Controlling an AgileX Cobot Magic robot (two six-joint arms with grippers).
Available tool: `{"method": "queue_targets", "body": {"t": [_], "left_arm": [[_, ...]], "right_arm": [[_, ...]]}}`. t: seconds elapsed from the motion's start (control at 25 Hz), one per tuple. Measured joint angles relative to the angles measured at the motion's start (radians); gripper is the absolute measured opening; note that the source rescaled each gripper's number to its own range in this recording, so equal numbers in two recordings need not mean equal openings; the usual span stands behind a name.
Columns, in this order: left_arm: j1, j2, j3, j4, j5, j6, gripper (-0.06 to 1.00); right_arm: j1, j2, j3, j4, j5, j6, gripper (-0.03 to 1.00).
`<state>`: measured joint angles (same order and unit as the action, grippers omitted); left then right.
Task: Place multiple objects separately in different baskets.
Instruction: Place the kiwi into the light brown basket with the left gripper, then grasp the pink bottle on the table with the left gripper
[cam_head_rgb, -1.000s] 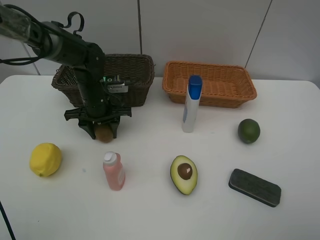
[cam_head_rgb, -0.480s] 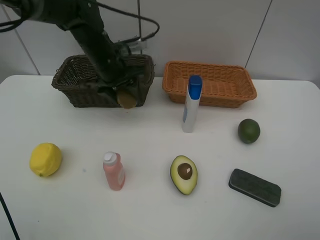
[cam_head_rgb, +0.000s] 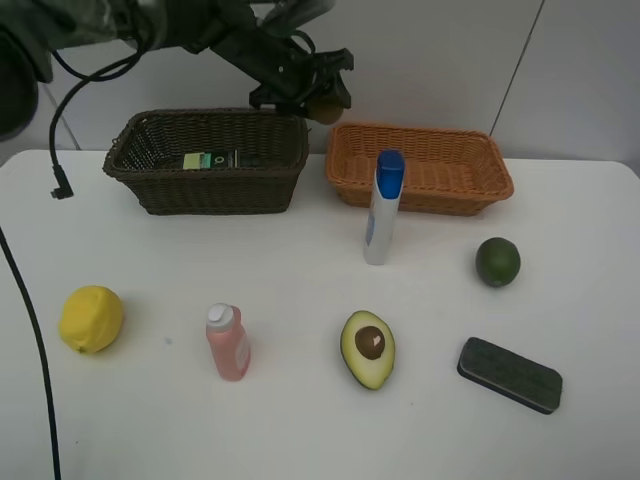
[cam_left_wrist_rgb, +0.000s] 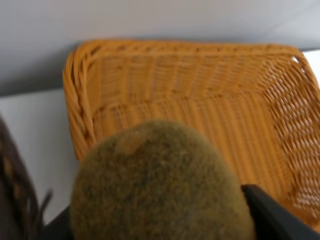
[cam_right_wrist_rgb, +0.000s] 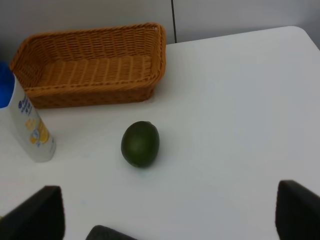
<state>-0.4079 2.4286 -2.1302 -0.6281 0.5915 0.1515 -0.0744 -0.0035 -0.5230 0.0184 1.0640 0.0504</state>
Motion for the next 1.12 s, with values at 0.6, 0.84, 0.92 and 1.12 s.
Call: {"method": "queue_targets", "body": {"t": [0.6, 0.84, 0.92, 1.12], "left_arm": [[-0.108, 0.183, -0.215, 0.082, -0.112, 0.170, 1.00], [-0.100, 0.101, -0.215, 0.125, 0.091, 0.112, 1.00], [-0.092, 0.045, -0.215, 0.162, 0.206, 0.057, 1.00], [-0.079, -0.073, -0.216, 0.314, 0.533, -0.124, 1.00]], "right_arm": [[0.000, 0.000, 0.000, 0.000, 0.000, 0.000, 1.00], [0.000, 0.000, 0.000, 0.000, 0.000, 0.000, 1.00], [0.000, 0.000, 0.000, 0.000, 0.000, 0.000, 1.00], [0.000, 0.000, 0.000, 0.000, 0.000, 0.000, 1.00]]}}
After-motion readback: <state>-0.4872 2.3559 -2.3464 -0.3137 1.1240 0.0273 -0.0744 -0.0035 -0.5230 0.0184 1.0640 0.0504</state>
